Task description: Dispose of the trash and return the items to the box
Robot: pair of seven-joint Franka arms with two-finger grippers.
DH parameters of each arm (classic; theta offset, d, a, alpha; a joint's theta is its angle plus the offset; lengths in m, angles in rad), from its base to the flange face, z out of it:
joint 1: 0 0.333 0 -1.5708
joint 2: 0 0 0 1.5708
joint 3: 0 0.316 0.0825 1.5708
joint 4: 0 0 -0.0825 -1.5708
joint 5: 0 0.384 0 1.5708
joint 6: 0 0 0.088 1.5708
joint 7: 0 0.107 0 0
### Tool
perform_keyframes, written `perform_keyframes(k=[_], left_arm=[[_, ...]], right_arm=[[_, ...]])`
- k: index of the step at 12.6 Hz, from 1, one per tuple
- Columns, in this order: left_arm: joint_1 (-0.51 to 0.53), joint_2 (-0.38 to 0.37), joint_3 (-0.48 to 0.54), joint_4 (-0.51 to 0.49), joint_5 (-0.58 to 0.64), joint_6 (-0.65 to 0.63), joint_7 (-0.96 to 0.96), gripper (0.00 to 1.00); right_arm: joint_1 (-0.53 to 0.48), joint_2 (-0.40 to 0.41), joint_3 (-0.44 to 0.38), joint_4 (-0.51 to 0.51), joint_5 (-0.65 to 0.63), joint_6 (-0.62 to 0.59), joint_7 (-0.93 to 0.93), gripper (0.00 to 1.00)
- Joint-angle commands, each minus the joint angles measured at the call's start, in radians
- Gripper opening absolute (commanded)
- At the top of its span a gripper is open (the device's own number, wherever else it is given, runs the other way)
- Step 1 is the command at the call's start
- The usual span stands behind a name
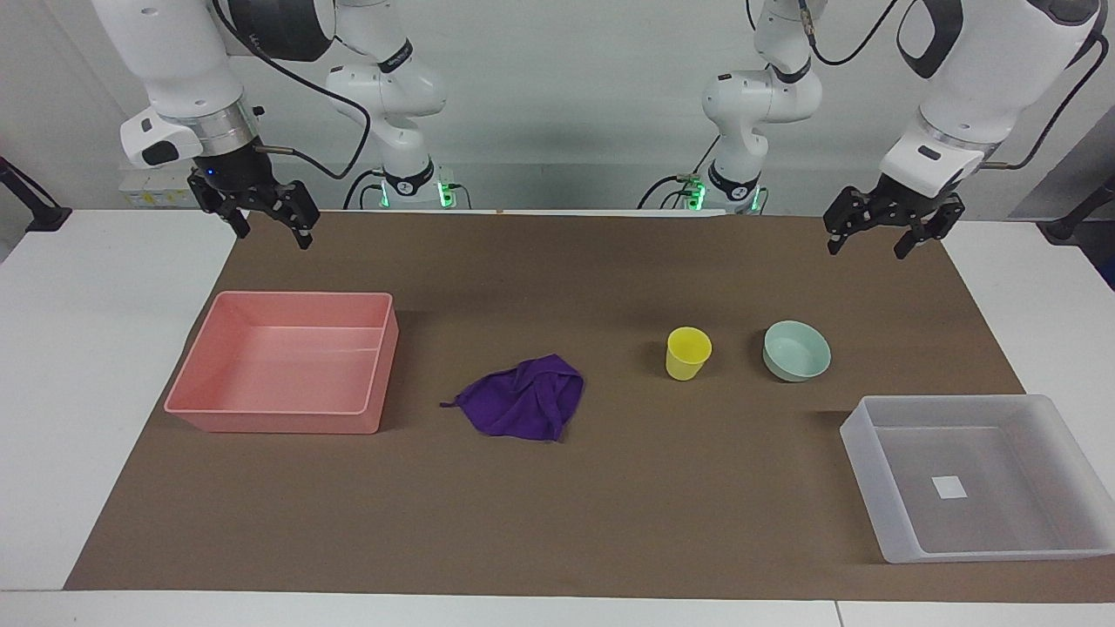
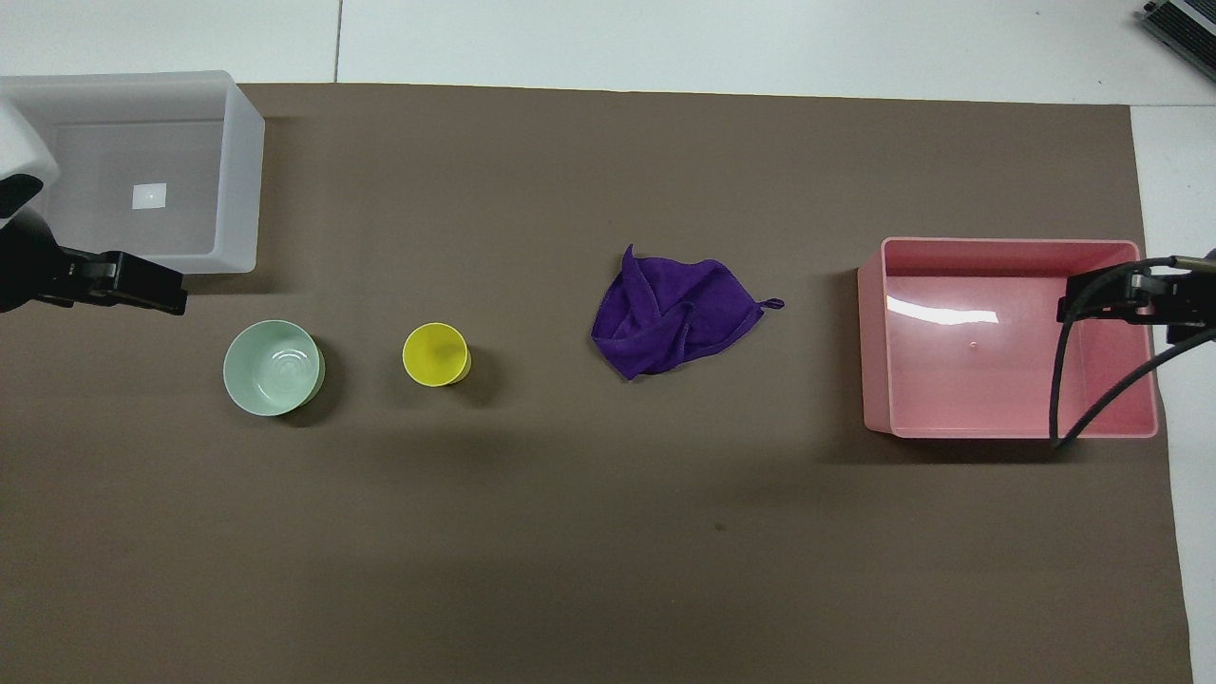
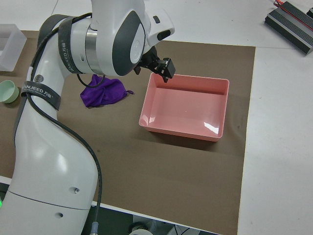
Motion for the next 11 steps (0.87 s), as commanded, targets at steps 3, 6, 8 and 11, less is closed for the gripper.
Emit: perform_keyframes(k=[3,6,8,11], left_arm=[[0.007,-0.013,-0.006,-0.011,0.000,-0.016,-0.005,1.00],[-0.002,-0.040,-0.008,-0.049,0.003,-0.022,-0.004,1.00],[-0.006,-0.042,-0.009,-0.052,0.003,-0.027,-0.007,1.00],[0.009,-0.048,-0.009,-0.072,0.003,0.019,0.002,1.00]], right_arm=[[-0.014,-0.021,0.005,-0.018,0.011,-0.011,-0.077,1.00],[-0.014,-0.021,0.005,-0.016,0.011,-0.014,-0.072,1.00],[-0.011,-0.021,0.008,-0.016,0.011,-0.014,-0.072,1.00],[-0.011,-0.019,0.008,-0.016,0.011,-0.014,-0.072,1.00]])
